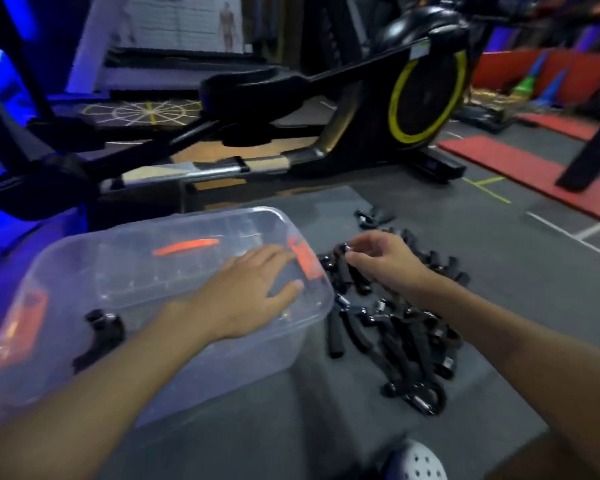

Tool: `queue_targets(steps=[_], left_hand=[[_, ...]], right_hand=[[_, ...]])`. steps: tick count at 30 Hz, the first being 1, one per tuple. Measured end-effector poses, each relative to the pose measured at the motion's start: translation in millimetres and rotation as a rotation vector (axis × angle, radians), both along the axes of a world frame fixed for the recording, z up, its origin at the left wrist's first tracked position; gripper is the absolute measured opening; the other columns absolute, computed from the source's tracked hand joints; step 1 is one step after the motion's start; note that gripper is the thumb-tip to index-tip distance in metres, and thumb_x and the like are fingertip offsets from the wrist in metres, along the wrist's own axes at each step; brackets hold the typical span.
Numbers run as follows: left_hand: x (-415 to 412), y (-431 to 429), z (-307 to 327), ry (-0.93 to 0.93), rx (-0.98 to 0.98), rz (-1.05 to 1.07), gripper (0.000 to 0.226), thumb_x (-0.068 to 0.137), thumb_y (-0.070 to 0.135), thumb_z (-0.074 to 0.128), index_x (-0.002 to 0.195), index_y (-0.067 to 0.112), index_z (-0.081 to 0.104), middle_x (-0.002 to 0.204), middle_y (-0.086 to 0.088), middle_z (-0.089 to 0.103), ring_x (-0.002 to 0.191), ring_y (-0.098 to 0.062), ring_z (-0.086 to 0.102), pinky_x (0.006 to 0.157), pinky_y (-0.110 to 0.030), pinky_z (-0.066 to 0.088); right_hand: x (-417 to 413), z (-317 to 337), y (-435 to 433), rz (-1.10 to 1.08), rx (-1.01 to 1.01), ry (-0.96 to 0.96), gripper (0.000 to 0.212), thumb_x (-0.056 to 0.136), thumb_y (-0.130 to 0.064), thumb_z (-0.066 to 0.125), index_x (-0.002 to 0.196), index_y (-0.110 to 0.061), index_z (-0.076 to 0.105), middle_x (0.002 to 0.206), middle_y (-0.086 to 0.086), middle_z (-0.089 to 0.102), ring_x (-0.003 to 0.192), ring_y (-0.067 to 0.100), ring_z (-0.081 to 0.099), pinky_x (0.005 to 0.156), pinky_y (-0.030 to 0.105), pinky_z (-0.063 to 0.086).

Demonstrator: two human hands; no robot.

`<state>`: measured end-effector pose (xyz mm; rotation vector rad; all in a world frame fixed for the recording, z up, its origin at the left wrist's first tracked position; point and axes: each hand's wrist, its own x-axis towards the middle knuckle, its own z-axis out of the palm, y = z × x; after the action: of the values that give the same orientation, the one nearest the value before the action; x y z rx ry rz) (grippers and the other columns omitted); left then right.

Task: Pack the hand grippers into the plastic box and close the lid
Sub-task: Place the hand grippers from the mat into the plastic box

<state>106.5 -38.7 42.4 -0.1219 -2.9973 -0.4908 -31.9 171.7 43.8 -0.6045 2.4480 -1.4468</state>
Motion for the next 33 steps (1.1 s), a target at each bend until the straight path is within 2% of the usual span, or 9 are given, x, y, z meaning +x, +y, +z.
queue_targets(steps=[4,7,10,13,15,19,26,30,33], left_hand=[[-6.3,34.5,-18.1,-0.052,-0.082,-0.066,0.088,0.075,0.071,0.005,0.150,0.030,0.026,0.160,0.005,0.020,0.147,-0.015,0.016,0.116,-0.036,0.017],[-12.4,44.3,-27.9,-0.053,-0.111,-0.069,0.087,0.076,0.069,0.003,0.150,0.029,0.024,0.161,0.007,0.016,0.147,-0.013,0.015,0.116,-0.034,0.017],[-17.8,45.2,-32.3,0.020,-0.077,-0.067,0.080,0.082,0.065,0.012,0.146,0.024,0.036,0.157,0.004,0.029,0.144,-0.017,0.025,0.113,-0.036,0.023],[-22.9,44.0,-33.2,0.066,-0.068,-0.076,0.071,0.085,0.061,0.019,0.139,0.022,0.045,0.149,0.002,0.039,0.139,-0.019,0.031,0.110,-0.037,0.028],[-25.3,44.7,-34.0,0.068,-0.066,-0.081,0.070,0.086,0.060,0.020,0.137,0.021,0.046,0.148,0.001,0.039,0.138,-0.019,0.032,0.110,-0.037,0.028],[-26.8,44.6,-34.8,0.056,-0.044,-0.079,0.068,0.086,0.060,0.020,0.137,0.022,0.044,0.148,0.003,0.036,0.137,-0.019,0.032,0.110,-0.037,0.028],[-27.2,41.1,-33.6,0.042,-0.020,-0.082,0.066,0.086,0.062,0.021,0.137,0.026,0.043,0.149,0.007,0.034,0.139,-0.017,0.030,0.111,-0.037,0.028],[-24.4,40.4,-28.6,0.032,0.037,-0.070,0.070,0.083,0.063,0.019,0.137,0.027,0.045,0.146,0.009,0.038,0.136,-0.015,0.033,0.112,-0.036,0.030],[-23.6,37.7,-24.2,0.075,0.099,-0.048,0.060,0.085,0.058,0.025,0.129,0.026,0.050,0.133,0.010,0.049,0.127,-0.014,0.042,0.106,-0.033,0.035]], right_hand=[[-1.0,-41.4,64.5,-0.088,0.165,-0.045,0.017,0.086,-0.012,0.071,0.102,-0.010,0.064,0.089,0.006,0.066,0.076,0.014,0.060,0.069,0.023,0.050],[-1.1,-70.8,99.7,-0.116,0.323,-0.077,0.038,0.084,-0.023,0.075,0.117,-0.011,0.061,0.109,0.005,0.063,0.098,0.022,0.062,0.084,0.029,0.050],[-2.2,-89.8,118.0,-0.112,0.446,-0.086,0.063,0.081,-0.033,0.077,0.135,-0.016,0.049,0.130,0.004,0.049,0.118,0.021,0.052,0.096,0.028,0.043],[-7.0,-103.3,118.8,-0.130,0.545,-0.102,0.075,0.079,-0.038,0.078,0.142,-0.022,0.040,0.138,0.005,0.047,0.126,0.026,0.048,0.106,0.042,0.041],[-12.0,-108.2,116.2,-0.142,0.560,-0.104,0.070,0.080,-0.031,0.076,0.141,-0.022,0.042,0.136,0.006,0.053,0.122,0.028,0.053,0.104,0.044,0.044],[-20.1,-103.1,116.9,-0.121,0.559,-0.062,0.046,0.084,-0.008,0.071,0.127,-0.008,0.057,0.123,0.013,0.062,0.110,0.026,0.059,0.089,0.029,0.048],[-19.2,-85.4,110.5,-0.098,0.405,-0.030,0.049,0.072,-0.007,0.084,0.116,-0.011,0.062,0.106,0.005,0.069,0.096,0.019,0.065,0.088,0.031,0.054],[-20.4,-56.9,94.4,-0.116,0.288,0.102,0.048,0.070,-0.010,0.085,0.112,-0.017,0.062,0.100,-0.002,0.070,0.085,0.010,0.064,0.072,0.017,0.050],[-23.3,-27.6,81.6,-0.176,0.130,0.214,0.044,0.069,-0.009,0.086,0.102,-0.025,0.061,0.092,-0.006,0.070,0.087,0.014,0.066,0.083,0.032,0.056]])
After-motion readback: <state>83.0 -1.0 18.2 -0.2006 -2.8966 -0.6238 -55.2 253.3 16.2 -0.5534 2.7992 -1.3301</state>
